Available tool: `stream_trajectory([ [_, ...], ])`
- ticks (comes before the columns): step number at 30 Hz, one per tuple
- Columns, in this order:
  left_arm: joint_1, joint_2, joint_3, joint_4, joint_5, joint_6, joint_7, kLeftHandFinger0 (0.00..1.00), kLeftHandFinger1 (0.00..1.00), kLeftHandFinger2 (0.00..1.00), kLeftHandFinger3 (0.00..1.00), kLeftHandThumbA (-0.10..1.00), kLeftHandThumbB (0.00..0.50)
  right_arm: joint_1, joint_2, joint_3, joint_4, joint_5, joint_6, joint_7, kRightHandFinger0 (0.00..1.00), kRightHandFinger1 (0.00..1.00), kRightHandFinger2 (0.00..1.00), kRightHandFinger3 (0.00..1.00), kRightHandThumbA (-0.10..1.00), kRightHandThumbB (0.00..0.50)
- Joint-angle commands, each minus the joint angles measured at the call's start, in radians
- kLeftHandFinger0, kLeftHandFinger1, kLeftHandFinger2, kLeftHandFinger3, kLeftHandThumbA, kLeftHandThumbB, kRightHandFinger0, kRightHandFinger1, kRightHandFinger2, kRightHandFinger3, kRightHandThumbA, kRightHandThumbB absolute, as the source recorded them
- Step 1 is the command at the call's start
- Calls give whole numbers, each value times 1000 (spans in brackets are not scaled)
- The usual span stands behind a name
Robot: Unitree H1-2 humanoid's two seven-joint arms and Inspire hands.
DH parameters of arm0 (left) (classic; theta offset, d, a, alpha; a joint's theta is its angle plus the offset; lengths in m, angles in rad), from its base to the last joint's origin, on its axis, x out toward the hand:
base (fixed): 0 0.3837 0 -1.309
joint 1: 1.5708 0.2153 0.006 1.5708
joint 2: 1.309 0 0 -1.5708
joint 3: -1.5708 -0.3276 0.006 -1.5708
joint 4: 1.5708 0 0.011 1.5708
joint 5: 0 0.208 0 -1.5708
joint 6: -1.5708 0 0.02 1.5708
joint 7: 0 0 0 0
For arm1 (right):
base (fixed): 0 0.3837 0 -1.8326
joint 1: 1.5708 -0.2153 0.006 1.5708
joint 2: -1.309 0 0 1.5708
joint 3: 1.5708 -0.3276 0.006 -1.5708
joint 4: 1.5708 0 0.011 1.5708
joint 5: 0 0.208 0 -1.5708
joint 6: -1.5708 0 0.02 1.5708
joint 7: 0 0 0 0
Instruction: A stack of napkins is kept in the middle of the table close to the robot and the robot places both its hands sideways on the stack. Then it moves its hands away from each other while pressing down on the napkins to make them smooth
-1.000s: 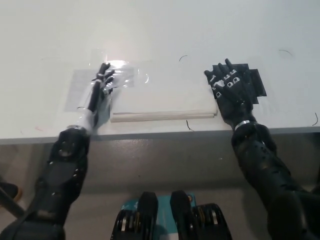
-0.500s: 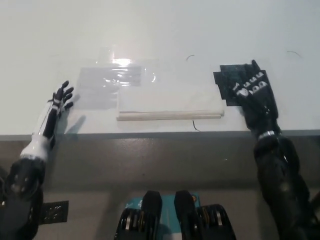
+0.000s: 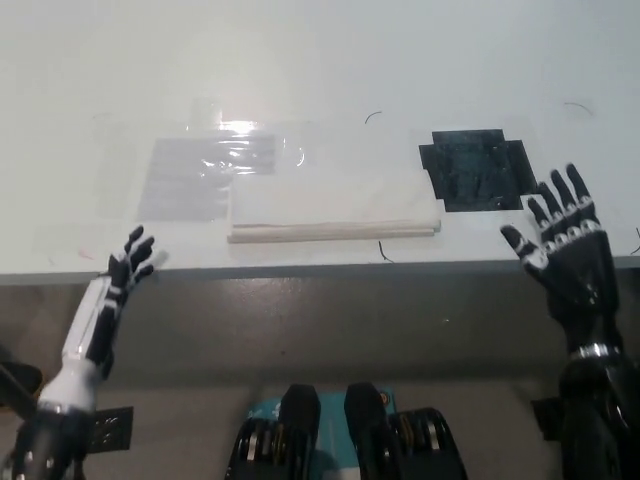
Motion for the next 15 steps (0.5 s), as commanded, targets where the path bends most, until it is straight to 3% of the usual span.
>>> stream_trajectory([
  [1, 270, 17, -36, -774, 38, -7, -51, 1000, 1000, 1000, 1000, 1000, 352, 237, 24, 206, -997, -205, -8, 66, 1000, 1000, 1000, 1000, 1000, 307],
  [4, 349, 15, -43, -827, -7, -58, -53, 1000, 1000, 1000, 1000, 1000, 307, 322, 34, 232, -1017, -200, -39, 81, 1000, 1000, 1000, 1000, 1000, 248],
  [6, 386, 9, -46, -824, -10, -96, -52, 1000, 1000, 1000, 1000, 1000, 267, 353, 39, 245, -978, -180, -59, 82, 1000, 1000, 1000, 1000, 1000, 236],
  [15, 397, -3, -20, -631, -26, -84, -37, 1000, 1000, 1000, 1000, 1000, 285, 379, 43, 233, -792, -273, -151, 34, 1000, 1000, 1000, 1000, 1000, 203],
])
